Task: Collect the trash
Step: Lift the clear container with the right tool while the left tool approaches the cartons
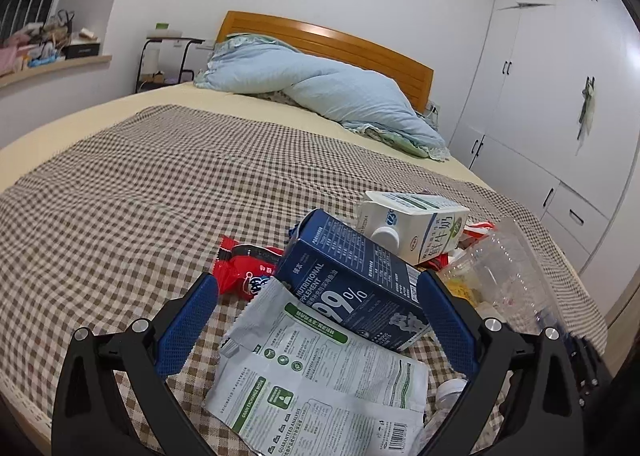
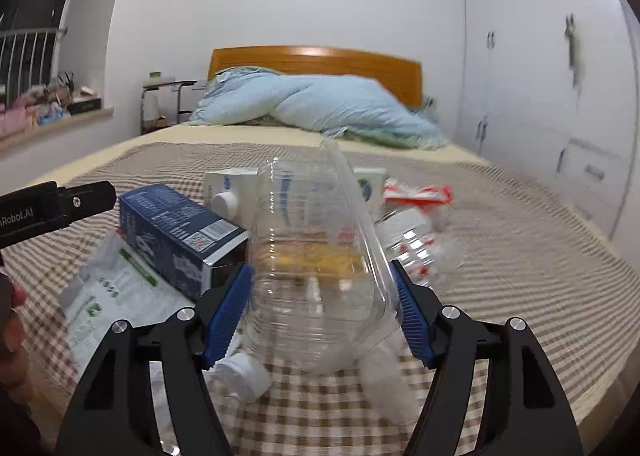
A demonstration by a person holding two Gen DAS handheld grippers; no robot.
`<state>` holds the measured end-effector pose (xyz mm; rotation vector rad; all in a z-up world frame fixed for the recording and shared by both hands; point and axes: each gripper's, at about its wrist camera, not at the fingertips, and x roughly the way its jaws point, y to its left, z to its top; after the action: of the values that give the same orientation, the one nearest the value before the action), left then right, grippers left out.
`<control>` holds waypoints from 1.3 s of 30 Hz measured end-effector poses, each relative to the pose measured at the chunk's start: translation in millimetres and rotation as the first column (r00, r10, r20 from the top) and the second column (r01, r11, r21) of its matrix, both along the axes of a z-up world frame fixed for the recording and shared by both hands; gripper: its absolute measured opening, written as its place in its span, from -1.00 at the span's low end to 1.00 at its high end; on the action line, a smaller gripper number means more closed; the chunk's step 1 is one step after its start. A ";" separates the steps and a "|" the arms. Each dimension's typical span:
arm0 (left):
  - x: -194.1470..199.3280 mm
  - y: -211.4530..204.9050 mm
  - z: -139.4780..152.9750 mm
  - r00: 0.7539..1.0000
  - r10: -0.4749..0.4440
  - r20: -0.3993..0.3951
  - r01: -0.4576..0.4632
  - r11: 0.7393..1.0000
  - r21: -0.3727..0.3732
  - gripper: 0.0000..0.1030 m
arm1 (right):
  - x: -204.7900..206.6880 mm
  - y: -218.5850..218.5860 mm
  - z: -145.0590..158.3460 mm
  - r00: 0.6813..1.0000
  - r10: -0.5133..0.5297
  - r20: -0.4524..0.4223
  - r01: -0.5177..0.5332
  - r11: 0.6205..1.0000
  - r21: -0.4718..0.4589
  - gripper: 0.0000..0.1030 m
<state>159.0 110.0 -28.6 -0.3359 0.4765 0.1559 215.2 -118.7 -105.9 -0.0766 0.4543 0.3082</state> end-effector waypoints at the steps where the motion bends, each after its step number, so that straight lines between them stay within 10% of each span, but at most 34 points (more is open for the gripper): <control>1: 0.0 1.1 0.0 1.000 0.002 -0.001 -0.002 1.000 -0.007 0.86 | 2.4 -1.5 -2.5 1.000 0.004 -0.018 -0.003 1.000 0.025 0.31; 18: -6.1 5.7 8.3 1.000 0.006 0.019 -0.005 0.996 -0.085 0.86 | -18.7 -11.0 16.6 1.000 0.003 0.029 -0.006 0.992 0.127 0.14; 39: -0.9 -41.5 16.2 0.996 -0.021 0.085 0.014 0.996 0.083 0.86 | -9.7 -71.7 48.2 0.994 -0.041 0.101 0.033 0.996 0.079 0.15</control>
<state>158.1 68.6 -12.4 -0.2568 0.3871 0.1435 205.5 -190.4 -57.6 -0.0085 0.3412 0.2835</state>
